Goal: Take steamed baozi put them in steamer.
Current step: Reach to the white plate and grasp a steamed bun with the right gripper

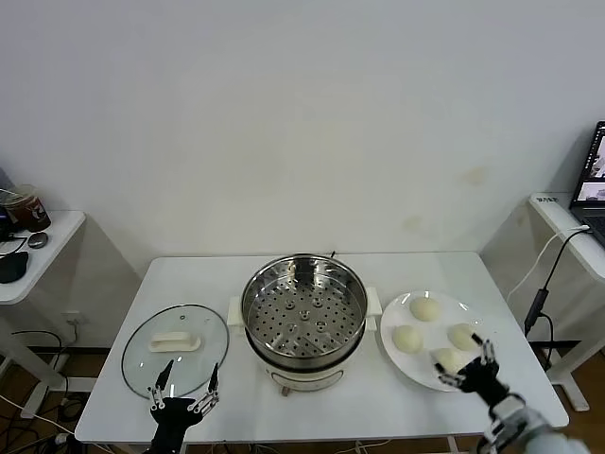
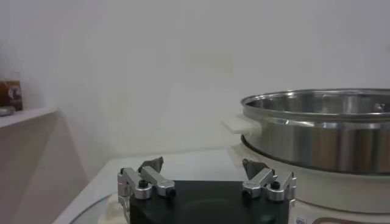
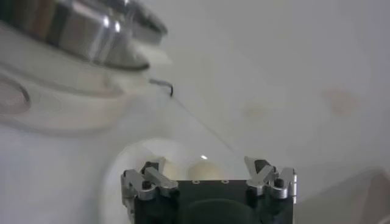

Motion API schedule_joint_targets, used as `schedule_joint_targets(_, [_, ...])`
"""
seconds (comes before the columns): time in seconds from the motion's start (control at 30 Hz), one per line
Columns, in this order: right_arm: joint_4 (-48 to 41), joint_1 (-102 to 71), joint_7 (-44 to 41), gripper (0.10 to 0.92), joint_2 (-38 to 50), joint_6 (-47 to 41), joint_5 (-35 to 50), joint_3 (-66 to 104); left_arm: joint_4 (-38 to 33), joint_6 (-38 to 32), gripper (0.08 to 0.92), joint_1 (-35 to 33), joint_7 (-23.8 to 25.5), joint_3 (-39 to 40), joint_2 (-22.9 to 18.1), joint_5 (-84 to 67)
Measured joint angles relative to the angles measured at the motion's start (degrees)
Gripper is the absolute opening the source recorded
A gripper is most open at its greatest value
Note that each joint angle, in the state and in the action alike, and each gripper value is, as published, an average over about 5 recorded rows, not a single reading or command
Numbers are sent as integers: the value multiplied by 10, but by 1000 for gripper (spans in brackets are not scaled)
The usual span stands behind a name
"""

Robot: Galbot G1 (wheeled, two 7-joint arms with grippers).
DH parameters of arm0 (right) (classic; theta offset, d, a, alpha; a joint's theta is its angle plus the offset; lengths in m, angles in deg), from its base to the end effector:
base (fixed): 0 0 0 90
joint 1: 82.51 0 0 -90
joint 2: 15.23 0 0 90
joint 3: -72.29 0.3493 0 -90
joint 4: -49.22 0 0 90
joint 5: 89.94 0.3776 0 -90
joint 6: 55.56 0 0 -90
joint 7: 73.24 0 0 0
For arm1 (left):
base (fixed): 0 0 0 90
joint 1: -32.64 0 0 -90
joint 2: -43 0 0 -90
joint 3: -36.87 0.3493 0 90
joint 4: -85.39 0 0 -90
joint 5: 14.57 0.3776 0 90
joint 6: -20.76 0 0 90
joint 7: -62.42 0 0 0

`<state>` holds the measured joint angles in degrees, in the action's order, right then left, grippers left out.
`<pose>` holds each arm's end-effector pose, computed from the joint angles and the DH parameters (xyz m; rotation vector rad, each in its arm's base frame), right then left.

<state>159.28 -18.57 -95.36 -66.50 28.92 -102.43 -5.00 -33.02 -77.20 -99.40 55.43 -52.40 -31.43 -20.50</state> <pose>0.2570 -0.1984 -0.2622 0.5326 -2.5326 1.2364 0.1364 0.0415 -0.3446 -0.0609 -3.0355 -0.1634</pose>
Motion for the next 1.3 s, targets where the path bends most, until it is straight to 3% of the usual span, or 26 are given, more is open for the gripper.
schedule_joint_targets(0.3, [-77, 166, -118, 823, 129, -11, -68, -90, 8, -15, 823, 10, 2, -12, -2, 16])
schedule_joint_targets(0.53, [-179, 372, -229, 823, 171, -2, -84, -266, 11, -22, 823, 19, 1, -22, -2, 28])
schedule_joint_targets(0.83, [-310, 600, -336, 823, 149, 3, -80, -493, 12, -26, 823, 26, 0, -36, 1, 40])
schedule_joint_targets(1.3, [-470, 751, -384, 823, 65, 9, -102, -675, 10, -34, 823, 22, 5, -49, 0, 47])
